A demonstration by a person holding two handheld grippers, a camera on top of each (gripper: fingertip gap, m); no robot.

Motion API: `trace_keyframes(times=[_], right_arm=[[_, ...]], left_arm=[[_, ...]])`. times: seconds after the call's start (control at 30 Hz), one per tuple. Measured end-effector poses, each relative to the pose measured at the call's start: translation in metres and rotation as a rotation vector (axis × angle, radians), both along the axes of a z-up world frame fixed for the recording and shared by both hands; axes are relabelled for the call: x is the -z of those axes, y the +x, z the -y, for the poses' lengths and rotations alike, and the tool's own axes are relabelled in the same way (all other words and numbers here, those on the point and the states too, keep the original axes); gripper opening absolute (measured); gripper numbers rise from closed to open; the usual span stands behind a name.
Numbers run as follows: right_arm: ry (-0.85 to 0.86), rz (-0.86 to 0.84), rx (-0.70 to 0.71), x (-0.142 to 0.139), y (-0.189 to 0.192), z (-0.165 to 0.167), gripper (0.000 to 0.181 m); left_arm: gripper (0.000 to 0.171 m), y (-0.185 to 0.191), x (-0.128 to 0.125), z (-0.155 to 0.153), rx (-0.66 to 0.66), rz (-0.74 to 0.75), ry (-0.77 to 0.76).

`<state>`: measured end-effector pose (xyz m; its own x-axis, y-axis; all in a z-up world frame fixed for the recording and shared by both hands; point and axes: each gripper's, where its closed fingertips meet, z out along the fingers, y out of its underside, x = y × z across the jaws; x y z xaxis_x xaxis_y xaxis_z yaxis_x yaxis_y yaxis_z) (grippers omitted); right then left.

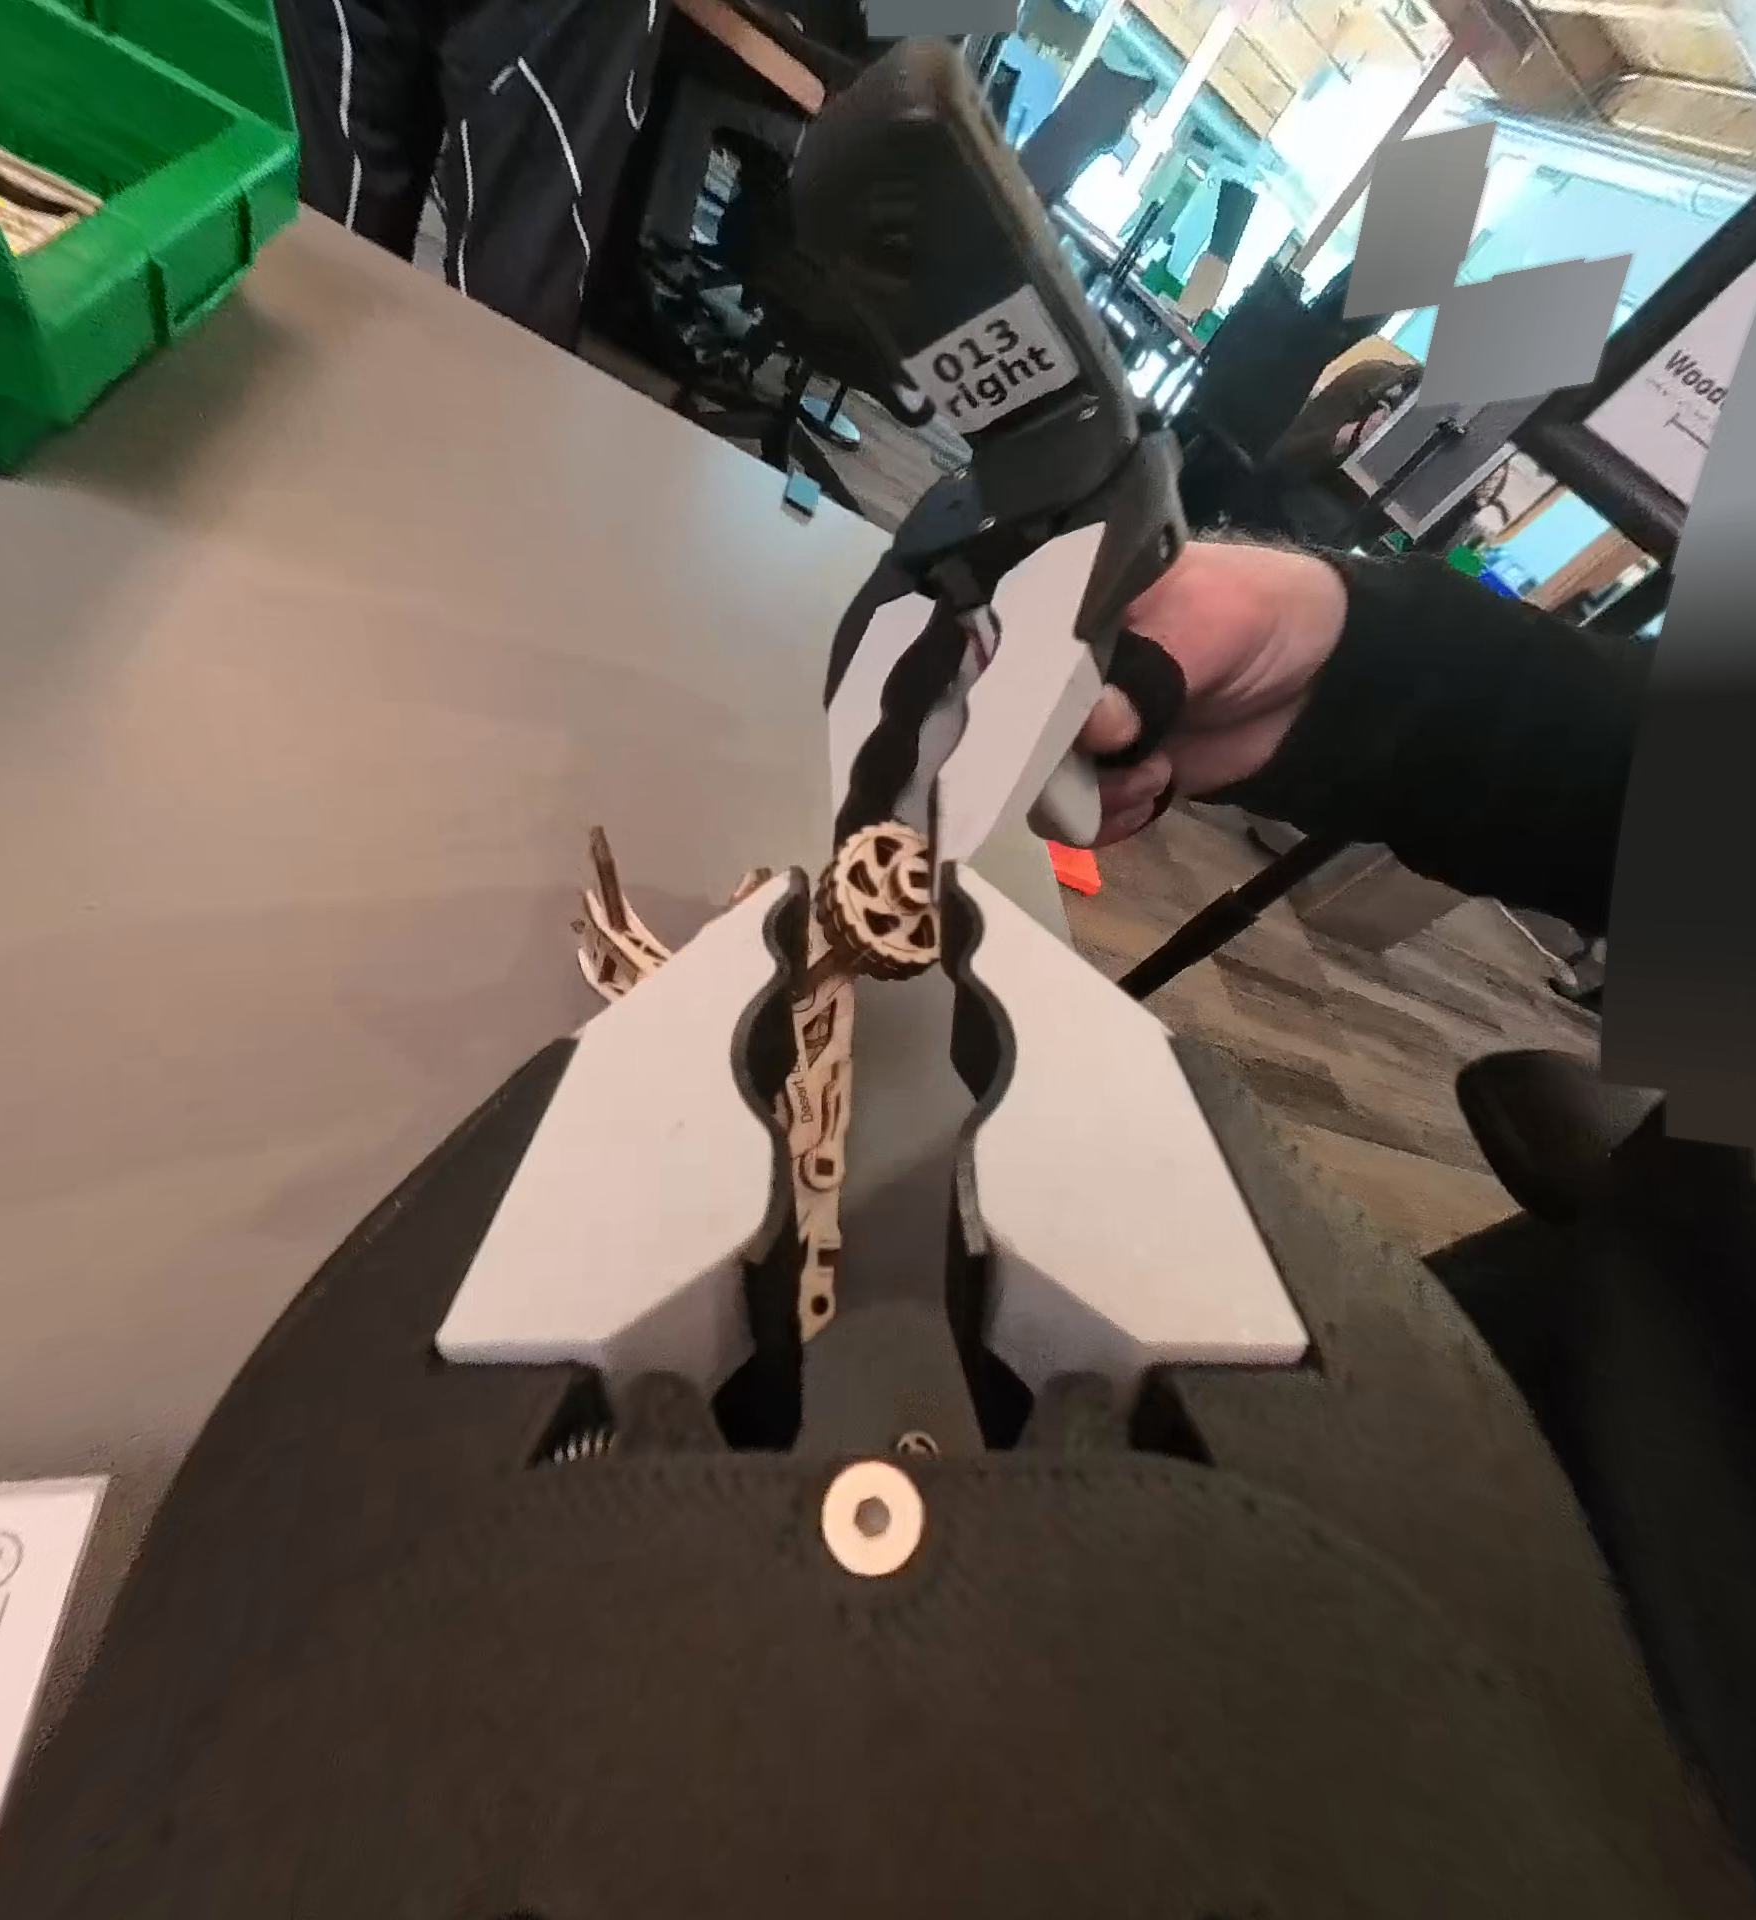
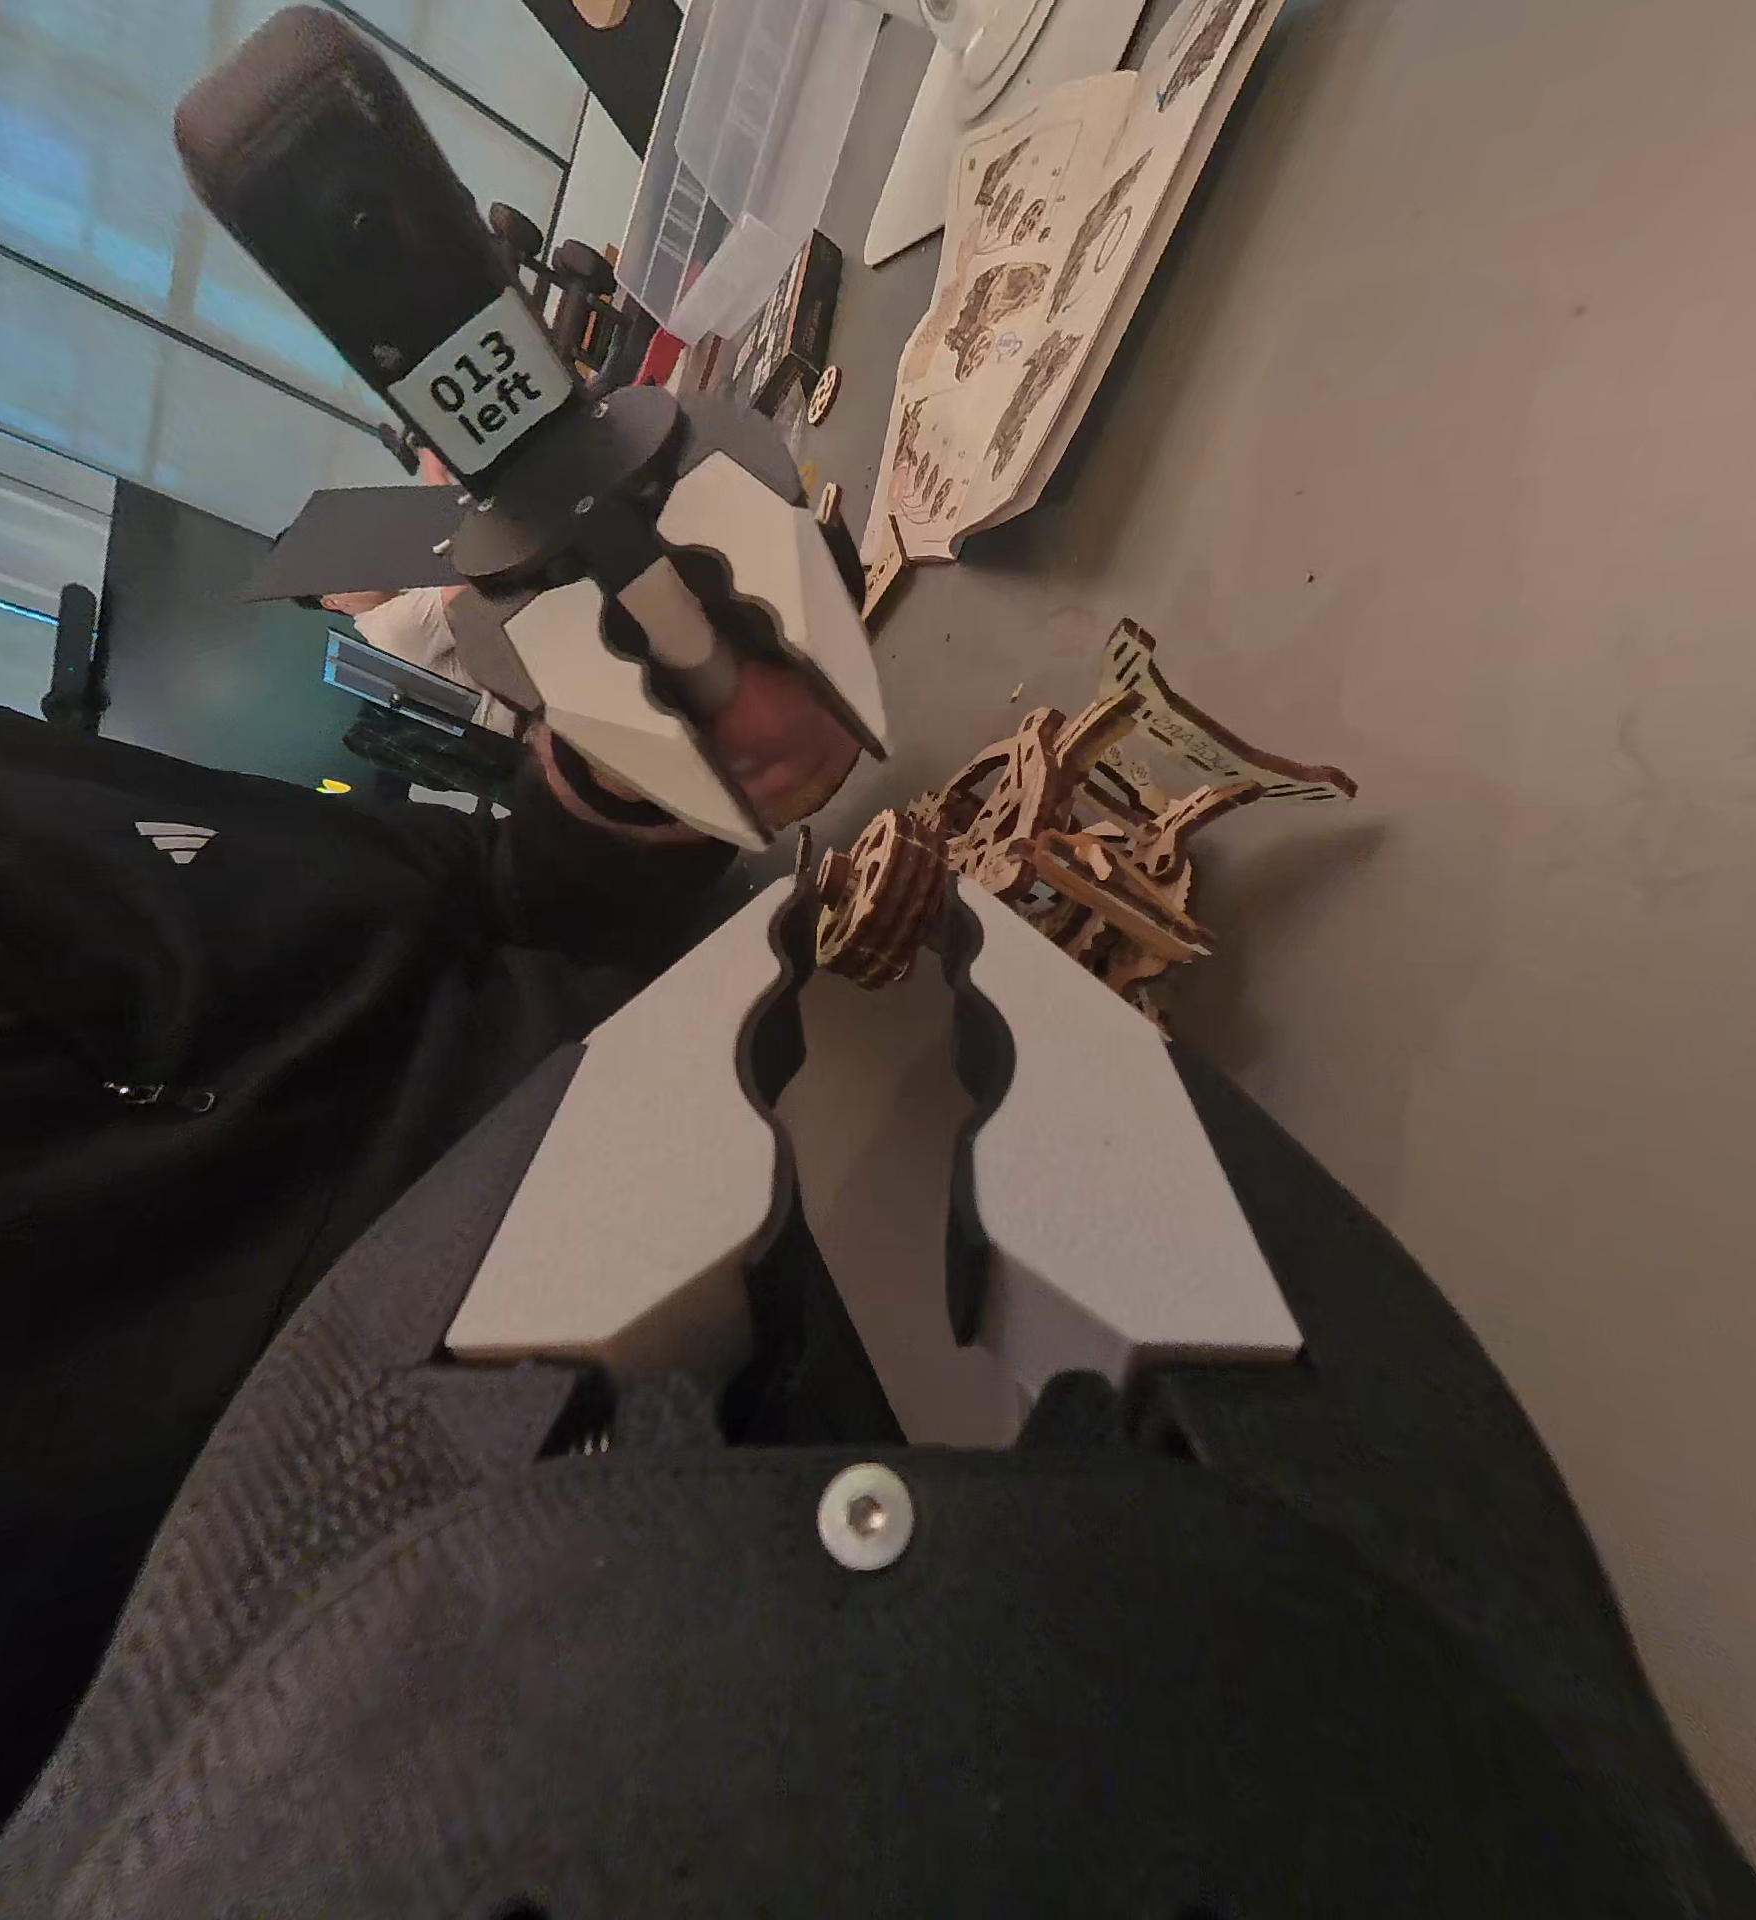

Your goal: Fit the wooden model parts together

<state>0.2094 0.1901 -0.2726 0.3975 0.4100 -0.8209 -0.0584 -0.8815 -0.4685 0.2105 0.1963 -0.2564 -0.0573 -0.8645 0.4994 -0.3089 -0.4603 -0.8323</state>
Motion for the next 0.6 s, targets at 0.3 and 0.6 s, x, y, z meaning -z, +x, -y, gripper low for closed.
trace_keyframes(times=[0.3,0.6], right_arm=[[0.011,-0.039,0.008,-0.0001,0.0008,0.0004,0.021],[0.009,-0.062,0.022,0.0004,0.0017,-0.0022,0.02]], left_arm=[[0.011,0.0069,0.0066,0.003,0.013,-0.003,-0.023],[0.011,0.0084,0.0084,0.0008,0.013,-0.013,-0.055]])
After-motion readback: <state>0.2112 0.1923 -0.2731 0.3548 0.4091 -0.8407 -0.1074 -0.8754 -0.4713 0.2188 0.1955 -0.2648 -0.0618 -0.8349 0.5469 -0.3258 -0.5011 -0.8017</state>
